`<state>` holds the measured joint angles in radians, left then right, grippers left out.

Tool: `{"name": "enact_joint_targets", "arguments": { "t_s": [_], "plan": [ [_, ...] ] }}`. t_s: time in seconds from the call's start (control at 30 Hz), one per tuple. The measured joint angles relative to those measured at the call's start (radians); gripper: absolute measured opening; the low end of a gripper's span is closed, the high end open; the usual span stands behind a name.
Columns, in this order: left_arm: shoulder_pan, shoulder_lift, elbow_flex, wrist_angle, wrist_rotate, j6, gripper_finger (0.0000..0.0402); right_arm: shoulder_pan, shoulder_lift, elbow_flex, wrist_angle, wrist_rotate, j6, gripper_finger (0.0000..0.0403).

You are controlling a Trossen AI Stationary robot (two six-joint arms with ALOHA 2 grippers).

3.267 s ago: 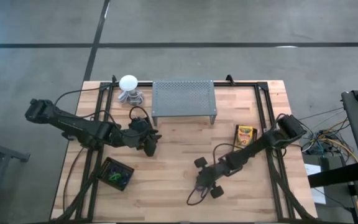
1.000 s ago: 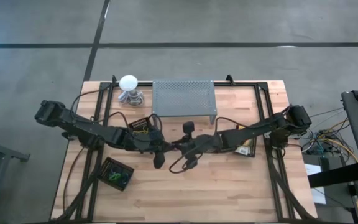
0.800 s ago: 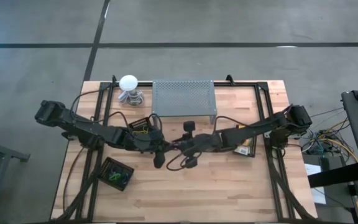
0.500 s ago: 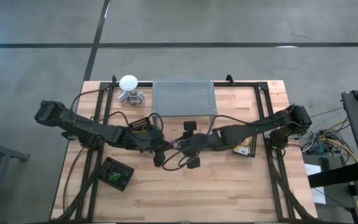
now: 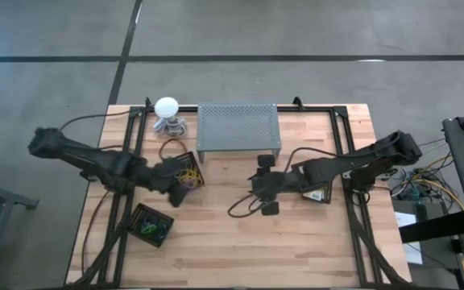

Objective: Pick & Place Office Desk Supplies
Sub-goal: Put the purple spring keychain into the bottom black bin

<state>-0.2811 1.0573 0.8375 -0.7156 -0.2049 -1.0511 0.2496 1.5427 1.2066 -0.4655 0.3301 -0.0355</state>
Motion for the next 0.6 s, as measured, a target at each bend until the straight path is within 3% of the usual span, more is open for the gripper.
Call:
{"name": "enact_joint_targets", "arguments": {
  "t_s": [0.27,0.43,0.6],
  "plan": [
    [-0.169,-0.101,-0.041,-0.118,0.219,-0.362,0.0034,0.003,-0.127,-0.234,0.206,0.002,0.037,0.0178],
    [-0.254,-0.072,-0.073,-0.131,0.374,-0.557,0.0035,0.004,-0.192,-0.327,0.295,0.002,0.036,0.0178],
    [-0.293,-0.032,-0.124,-0.157,0.427,-0.658,0.0035,0.003,-0.237,-0.379,0.349,0.003,0.036,0.0178]
  ]
}}
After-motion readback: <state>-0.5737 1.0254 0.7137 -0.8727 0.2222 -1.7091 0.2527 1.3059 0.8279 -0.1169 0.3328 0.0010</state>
